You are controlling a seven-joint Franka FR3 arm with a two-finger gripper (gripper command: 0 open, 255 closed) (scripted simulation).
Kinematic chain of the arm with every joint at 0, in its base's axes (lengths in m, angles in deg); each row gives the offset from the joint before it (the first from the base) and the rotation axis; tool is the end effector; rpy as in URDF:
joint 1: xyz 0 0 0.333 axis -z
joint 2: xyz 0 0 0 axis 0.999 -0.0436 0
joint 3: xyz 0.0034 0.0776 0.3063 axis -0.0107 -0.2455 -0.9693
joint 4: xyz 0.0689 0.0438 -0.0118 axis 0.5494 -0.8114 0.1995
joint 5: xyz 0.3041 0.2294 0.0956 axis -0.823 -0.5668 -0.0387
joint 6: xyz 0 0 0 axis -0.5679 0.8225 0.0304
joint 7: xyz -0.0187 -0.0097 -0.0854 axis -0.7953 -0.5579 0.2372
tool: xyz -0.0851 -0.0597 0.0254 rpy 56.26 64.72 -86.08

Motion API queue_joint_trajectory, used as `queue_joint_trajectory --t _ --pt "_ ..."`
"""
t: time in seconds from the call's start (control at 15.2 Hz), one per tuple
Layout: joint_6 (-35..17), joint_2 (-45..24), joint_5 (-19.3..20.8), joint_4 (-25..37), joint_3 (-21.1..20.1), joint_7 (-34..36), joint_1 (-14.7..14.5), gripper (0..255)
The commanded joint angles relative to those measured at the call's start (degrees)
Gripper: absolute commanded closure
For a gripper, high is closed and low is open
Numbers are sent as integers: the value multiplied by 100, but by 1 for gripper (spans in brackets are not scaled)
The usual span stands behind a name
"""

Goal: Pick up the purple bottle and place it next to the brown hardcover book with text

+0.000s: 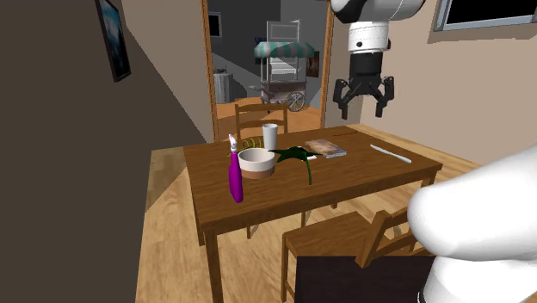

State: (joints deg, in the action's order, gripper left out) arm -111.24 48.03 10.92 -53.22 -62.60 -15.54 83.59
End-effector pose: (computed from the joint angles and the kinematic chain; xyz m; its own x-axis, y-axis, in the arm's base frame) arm 0.3566 0.0905 0.5499 0.9972 0.0461 -0.0583 0.0490 -0.9976 0.0489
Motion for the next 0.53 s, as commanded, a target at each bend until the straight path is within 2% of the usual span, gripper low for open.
queue_joint_trajectory --t 0.0,0.46 --pt "-251 -198 -87 33 -176 155 -82 0" --pt "-1037 -1123 -199 440 -823 747 -316 0"
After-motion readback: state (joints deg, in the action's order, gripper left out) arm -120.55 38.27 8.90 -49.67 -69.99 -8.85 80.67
